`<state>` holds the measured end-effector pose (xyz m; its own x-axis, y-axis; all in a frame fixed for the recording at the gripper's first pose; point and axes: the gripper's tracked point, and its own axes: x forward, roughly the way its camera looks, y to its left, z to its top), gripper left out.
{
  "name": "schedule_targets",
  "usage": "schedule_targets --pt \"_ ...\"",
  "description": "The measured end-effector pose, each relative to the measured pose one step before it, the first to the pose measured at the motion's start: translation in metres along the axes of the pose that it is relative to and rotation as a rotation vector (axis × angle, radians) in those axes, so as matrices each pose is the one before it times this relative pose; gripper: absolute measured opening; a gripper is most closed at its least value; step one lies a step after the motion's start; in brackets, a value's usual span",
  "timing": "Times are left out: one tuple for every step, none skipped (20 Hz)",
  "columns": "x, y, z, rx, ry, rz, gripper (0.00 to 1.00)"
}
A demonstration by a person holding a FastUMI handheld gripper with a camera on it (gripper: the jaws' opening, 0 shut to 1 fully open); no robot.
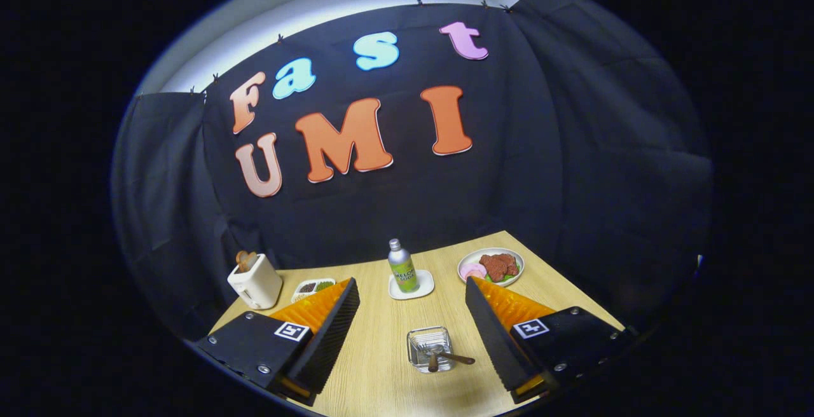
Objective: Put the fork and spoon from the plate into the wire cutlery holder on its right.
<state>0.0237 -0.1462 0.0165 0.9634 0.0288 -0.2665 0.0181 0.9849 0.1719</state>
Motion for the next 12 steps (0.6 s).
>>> schedule_targets --pt "-0.00413 0.00003 -0.00084 0.00995 -0.02007 -0.00131 1.00" --pt "-0.00382 -0.00070 0.00148 0.01090 -0.02555 -0.00254 0.99" --pt "-0.00348 0.00061 0.00130 0.00876 -0.02445 -0.00282 0.99" --pt "-0.00348 -0.00077 0.00214 0.00740 -0.02719 -0.00298 0.98" --pt "-0.00298 -0.00049 0.00147 0.00392 -0.02319 -0.00802 0.98" --pt "-0.00078 -0.00180 -0.00114 -0.00468 -0.01672 -0.01135 0.98" --pt "-0.00203 -0.00208 -0.00249 -0.01334 -0.00919 -0.00745 0.98" --pt "-0.00116 -0.00075 -0.00487 -0.01478 0.00174 -0.00546 0.98" --pt "-0.00149 0.00030 -0.00287 -0.00818 -0.00547 -0.00388 0.98" --pt "-0.00105 0.00199 0.00003 -0.00738 -0.00717 0.00268 0.98" --pt "-0.00024 0.00194 0.00038 -0.00552 -0.00787 0.00386 0.98" --pt "-0.00075 0.00127 -0.00144 -0.00607 -0.00539 0.00320 0.98"
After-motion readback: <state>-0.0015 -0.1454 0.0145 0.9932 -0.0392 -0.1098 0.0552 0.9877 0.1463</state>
